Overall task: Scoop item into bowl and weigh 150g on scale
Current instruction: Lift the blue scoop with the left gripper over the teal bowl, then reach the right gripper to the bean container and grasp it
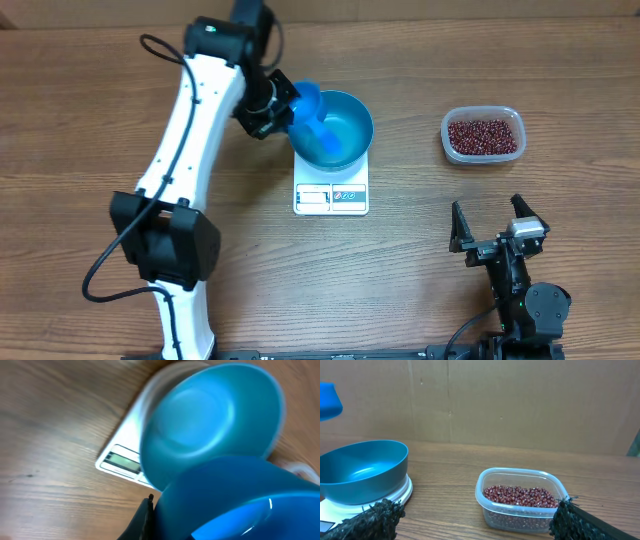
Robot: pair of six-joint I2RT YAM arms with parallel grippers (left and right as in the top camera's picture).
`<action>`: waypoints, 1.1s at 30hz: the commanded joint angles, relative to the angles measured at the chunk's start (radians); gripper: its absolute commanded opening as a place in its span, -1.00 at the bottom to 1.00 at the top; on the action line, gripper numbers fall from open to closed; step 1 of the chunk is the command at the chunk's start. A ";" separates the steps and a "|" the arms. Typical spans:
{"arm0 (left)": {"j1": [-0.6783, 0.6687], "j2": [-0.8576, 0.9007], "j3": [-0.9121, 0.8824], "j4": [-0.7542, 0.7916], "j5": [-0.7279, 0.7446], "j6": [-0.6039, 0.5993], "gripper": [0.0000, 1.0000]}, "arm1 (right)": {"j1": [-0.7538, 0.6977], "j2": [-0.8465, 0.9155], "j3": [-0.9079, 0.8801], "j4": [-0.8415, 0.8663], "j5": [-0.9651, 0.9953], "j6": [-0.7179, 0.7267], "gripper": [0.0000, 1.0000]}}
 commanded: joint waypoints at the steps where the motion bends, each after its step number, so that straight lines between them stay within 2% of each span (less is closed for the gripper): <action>1: -0.067 -0.034 0.024 -0.003 -0.232 -0.148 -0.91 | -0.004 -0.011 -0.010 0.005 0.008 0.002 1.00; 8: -0.174 -0.090 0.024 -0.004 -0.373 -0.290 -0.91 | -0.004 -0.011 -0.010 0.005 0.009 0.002 0.99; 19: -0.281 -0.109 0.024 -0.019 -0.338 -0.411 -0.91 | -0.004 -0.011 -0.010 0.005 0.009 0.002 1.00; 33: -0.344 -0.109 0.024 -0.013 -0.324 -0.457 -0.92 | -0.003 -0.011 -0.010 0.005 0.008 0.002 1.00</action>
